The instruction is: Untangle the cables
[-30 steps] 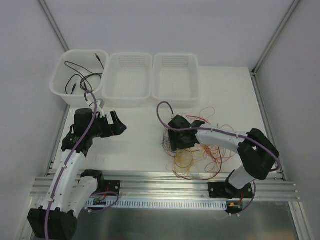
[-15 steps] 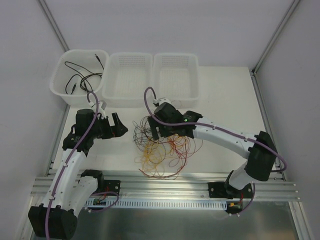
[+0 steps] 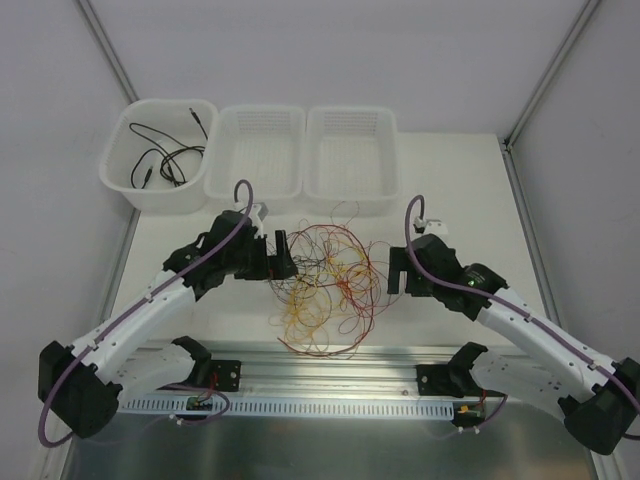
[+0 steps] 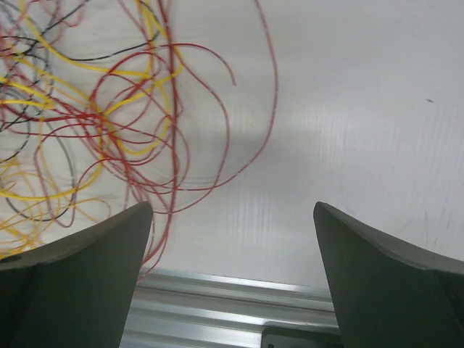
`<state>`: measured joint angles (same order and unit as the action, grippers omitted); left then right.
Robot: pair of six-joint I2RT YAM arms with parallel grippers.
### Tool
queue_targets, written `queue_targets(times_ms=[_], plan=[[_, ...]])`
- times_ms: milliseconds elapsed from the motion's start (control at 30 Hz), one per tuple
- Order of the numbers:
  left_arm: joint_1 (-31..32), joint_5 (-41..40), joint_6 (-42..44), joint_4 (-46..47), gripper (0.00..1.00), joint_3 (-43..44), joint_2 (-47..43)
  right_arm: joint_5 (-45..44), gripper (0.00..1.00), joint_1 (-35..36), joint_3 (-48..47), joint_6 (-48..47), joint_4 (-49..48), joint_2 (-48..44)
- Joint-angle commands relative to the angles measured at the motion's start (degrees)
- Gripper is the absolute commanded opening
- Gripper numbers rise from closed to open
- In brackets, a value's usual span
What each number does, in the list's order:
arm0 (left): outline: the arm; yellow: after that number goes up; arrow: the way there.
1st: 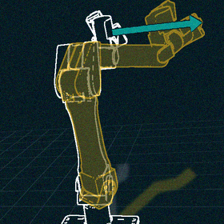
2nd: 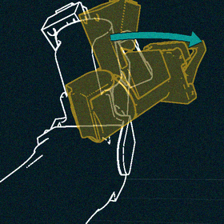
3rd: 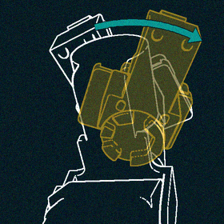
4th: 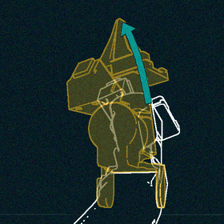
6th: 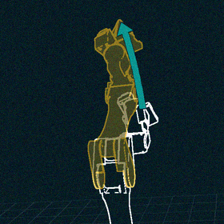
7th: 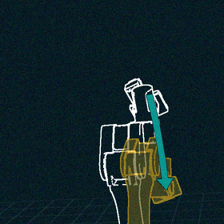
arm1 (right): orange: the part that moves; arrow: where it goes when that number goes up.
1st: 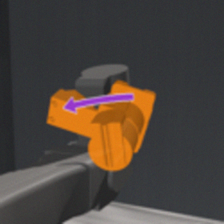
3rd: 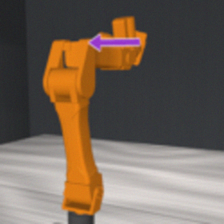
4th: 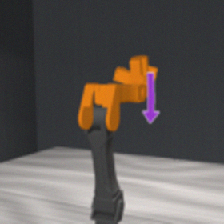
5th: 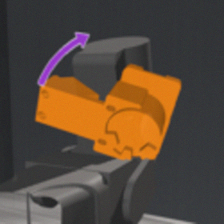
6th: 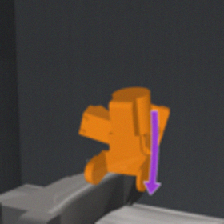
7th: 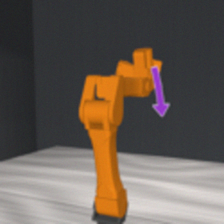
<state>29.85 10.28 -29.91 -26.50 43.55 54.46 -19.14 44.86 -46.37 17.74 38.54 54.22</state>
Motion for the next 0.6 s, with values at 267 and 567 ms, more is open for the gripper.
queue_targets(times_ms=[267,567], plan=[[18.49,-22.14,-14.37,1.19,0.99,22.88,30.42,-2.75,1.00,-4.08,5.06,3.80,0.04,-8.16],[19.55,-24.61,-16.76,0.93,0.81,33.00,51.44,0.49,1.00,-4.17,7.08,-0.15,-1.28,-11.76]])
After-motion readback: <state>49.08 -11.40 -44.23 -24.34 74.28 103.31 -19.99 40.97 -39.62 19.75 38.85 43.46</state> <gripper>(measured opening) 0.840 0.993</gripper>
